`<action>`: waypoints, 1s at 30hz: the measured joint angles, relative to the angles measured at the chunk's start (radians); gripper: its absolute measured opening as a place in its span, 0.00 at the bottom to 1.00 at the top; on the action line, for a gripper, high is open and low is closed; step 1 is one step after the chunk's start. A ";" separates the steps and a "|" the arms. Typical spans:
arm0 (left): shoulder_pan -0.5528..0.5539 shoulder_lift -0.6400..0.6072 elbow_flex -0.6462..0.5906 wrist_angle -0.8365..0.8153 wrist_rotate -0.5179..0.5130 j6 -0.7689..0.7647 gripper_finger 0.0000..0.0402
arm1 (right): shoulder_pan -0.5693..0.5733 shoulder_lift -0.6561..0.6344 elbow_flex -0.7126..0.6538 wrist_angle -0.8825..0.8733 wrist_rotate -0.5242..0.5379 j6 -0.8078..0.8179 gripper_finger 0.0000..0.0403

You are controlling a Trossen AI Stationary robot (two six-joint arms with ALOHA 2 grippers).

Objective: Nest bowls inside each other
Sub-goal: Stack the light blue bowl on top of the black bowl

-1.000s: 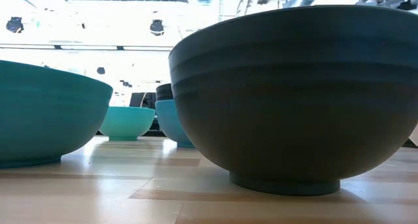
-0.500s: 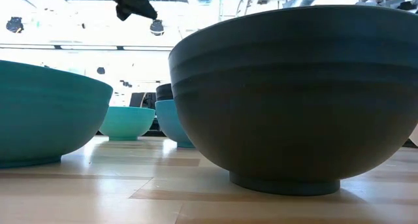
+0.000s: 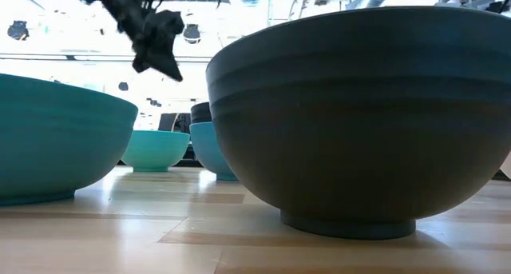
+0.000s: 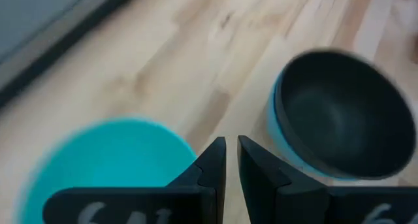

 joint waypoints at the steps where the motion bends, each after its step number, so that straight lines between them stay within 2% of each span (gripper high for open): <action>1: 0.002 -0.002 -0.047 0.046 0.012 -0.024 0.08 | 0.000 0.000 0.000 0.000 0.000 -0.006 0.27; 6: 0.013 -0.040 -0.186 0.224 0.012 -0.106 0.08 | 0.001 0.000 0.000 0.016 0.003 -0.017 0.27; 14: 0.020 -0.045 -0.191 0.151 0.071 -0.113 0.08 | -0.031 -0.001 0.001 0.030 0.004 -0.014 0.27; 22: 0.016 -0.041 -0.191 0.095 0.012 -0.102 0.08 | -0.030 0.000 0.001 0.031 0.003 -0.021 0.27; 30: -0.015 0.030 -0.191 0.110 0.020 -0.140 0.08 | -0.030 0.000 0.001 0.051 0.003 -0.021 0.27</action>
